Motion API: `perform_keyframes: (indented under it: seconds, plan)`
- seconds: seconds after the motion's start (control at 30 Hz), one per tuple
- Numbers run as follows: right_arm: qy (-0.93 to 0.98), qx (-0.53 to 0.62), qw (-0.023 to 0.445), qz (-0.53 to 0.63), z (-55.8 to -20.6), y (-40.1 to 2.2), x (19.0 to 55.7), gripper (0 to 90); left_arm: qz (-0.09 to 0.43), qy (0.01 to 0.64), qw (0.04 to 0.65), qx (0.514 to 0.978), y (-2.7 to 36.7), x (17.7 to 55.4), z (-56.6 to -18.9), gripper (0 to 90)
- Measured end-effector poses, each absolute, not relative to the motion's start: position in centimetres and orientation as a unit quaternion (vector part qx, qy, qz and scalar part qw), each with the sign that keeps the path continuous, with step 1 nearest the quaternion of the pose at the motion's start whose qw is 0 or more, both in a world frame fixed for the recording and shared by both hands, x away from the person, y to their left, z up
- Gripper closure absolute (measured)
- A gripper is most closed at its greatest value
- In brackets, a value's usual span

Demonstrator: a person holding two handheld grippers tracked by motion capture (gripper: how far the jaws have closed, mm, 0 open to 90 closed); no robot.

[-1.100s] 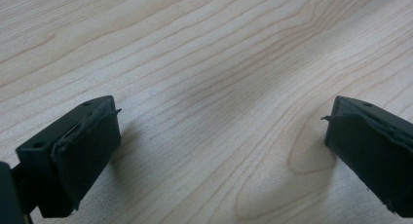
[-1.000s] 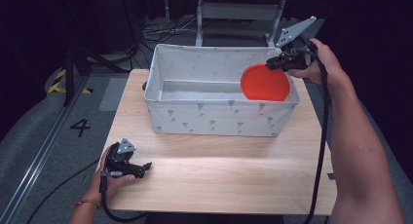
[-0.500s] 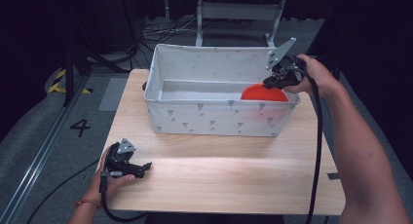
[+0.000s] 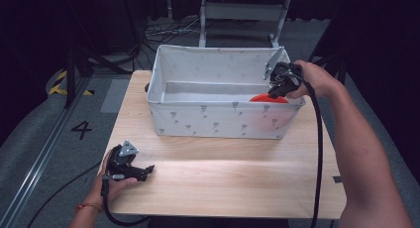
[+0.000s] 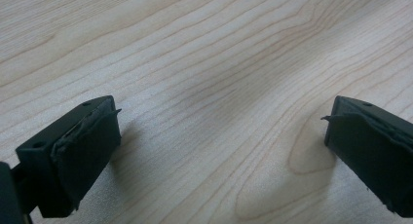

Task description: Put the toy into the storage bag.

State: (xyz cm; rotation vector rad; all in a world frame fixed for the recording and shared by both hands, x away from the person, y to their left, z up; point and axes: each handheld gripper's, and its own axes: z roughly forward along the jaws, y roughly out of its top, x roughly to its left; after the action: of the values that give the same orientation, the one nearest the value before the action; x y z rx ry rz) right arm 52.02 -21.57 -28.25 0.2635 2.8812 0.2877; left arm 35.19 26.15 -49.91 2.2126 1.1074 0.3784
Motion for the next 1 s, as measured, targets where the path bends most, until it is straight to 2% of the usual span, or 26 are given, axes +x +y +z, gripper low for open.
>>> perform_keyframes:
  seconds: [0.27,0.4,0.6,0.87,0.9,1.0]
  plan:
    - [0.99,0.098,0.078,0.068,-29.2,-21.4,52.6,81.4,0.144,0.42,0.314,0.839,26.2,35.2,-49.9,0.1]
    - [0.988,0.109,0.077,0.072,-29.4,-21.6,52.7,81.1,0.143,0.42,0.314,0.839,26.1,35.2,-49.9,0.1]
    - [0.979,0.125,0.104,0.125,-28.4,-22.2,52.2,76.8,0.142,0.419,0.314,0.84,26.1,35.2,-49.9,0.1]
    - [0.946,0.17,0.15,0.234,-27.0,-23.8,49.2,59.8,0.144,0.415,0.314,0.842,26.2,35.3,-49.9,0.1]
    - [0.939,0.18,0.151,0.25,-26.9,-24.2,48.6,50.9,0.144,0.415,0.314,0.842,26.2,35.3,-49.9,0.1]
    - [0.926,0.198,0.163,0.276,-26.8,-24.7,47.5,41.6,0.14,0.417,0.314,0.841,26.2,35.2,-49.9,0.1]
